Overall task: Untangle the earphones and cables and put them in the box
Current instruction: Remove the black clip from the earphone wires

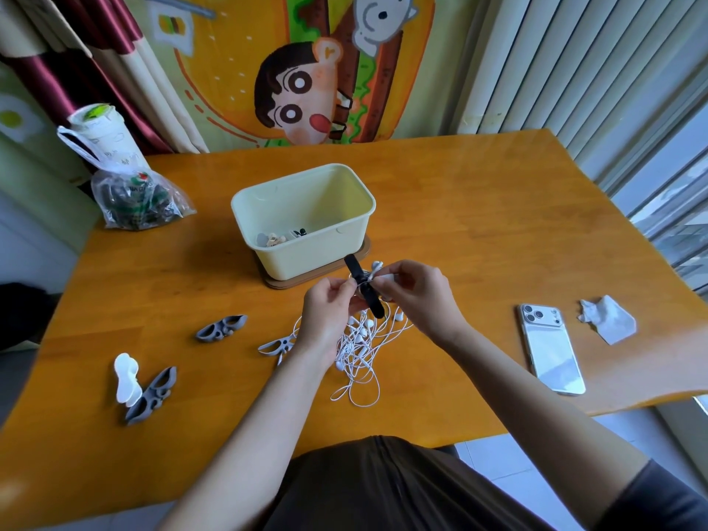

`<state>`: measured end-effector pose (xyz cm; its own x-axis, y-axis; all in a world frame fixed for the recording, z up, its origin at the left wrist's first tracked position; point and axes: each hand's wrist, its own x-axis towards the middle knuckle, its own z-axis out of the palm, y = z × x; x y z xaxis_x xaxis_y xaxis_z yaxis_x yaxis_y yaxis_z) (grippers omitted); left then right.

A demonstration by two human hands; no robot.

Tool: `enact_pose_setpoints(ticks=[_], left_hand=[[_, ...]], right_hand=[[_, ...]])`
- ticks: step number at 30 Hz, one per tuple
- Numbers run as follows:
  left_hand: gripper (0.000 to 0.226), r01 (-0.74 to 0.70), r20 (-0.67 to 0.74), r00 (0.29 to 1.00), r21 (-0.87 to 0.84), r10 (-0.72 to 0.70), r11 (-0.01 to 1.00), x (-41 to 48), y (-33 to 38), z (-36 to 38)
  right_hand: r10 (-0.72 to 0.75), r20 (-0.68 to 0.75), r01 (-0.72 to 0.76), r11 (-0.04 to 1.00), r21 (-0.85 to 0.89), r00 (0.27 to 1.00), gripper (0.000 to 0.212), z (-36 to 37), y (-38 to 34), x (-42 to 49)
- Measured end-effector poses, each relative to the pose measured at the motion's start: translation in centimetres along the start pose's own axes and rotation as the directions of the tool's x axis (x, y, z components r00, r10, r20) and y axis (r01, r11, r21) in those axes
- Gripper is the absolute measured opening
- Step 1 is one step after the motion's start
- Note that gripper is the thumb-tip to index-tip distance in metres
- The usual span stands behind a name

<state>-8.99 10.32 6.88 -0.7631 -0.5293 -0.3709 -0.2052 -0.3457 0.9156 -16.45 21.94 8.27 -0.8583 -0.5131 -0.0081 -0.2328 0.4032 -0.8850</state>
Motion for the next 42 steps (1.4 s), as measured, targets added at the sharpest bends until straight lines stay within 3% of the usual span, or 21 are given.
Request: enact_pose_setpoints(ticks=[6,11,14,19,23,27,31,37,42], left_hand=[[0.022,-0.026,-0.013,1.000,0.074,0.027,0.997,0.2,-0.2,0.2],[0.027,0.022,0.069,0.998,-0.088,-0.016,0.996,0.1,0.2,0.3],[0.028,-0.012,0.092,0.996,-0.075,0.019,0.997,-0.2,0.2,0.2],[0.009,-0.068,0.057,0.996,0.008,0.067,0.998,-0.2,-0.1,0.2],[0.009,-0.109,0.031,0.994,0.050,0.107,0.993,0.0,-0.5,0.0],[0.004,-0.096,0.066,0.993,-0.072,0.101,0.993,-0.1,-0.4,-0.2],[0.024,-0.011,0.125,0.991,-0.278,0.048,0.960,0.0,0.4,-0.3],[0.023,-0.012,0.224,0.973,-0.203,0.058,0.979,-0.1,0.9,-0.3],[0.025,0.002,0.191,0.981,-0.225,0.042,0.974,0.4,0.2,-0.5]], right_hand=[[0.044,-0.041,-0.042,0.997,0.064,0.998,0.013,0.5,0.1,0.0],[0.038,-0.053,-0.035,0.998,0.054,0.998,0.013,0.3,0.2,0.0],[0.064,-0.062,-0.060,0.996,0.064,0.996,0.011,0.2,0.2,0.0],[0.120,-0.008,-0.117,0.982,0.149,0.993,0.009,0.2,-0.3,0.0],[0.185,0.028,-0.186,0.956,0.225,0.982,0.011,0.6,-0.4,0.3],[0.242,0.085,-0.256,0.908,0.330,0.967,0.013,0.5,-0.7,0.4],[0.233,0.064,-0.240,0.895,0.376,0.970,0.012,0.6,-0.6,0.2],[0.181,0.029,-0.182,0.941,0.284,0.983,0.011,0.6,-0.6,0.4],[0.178,0.106,-0.205,0.908,0.366,0.978,0.004,0.3,-0.6,0.4]])
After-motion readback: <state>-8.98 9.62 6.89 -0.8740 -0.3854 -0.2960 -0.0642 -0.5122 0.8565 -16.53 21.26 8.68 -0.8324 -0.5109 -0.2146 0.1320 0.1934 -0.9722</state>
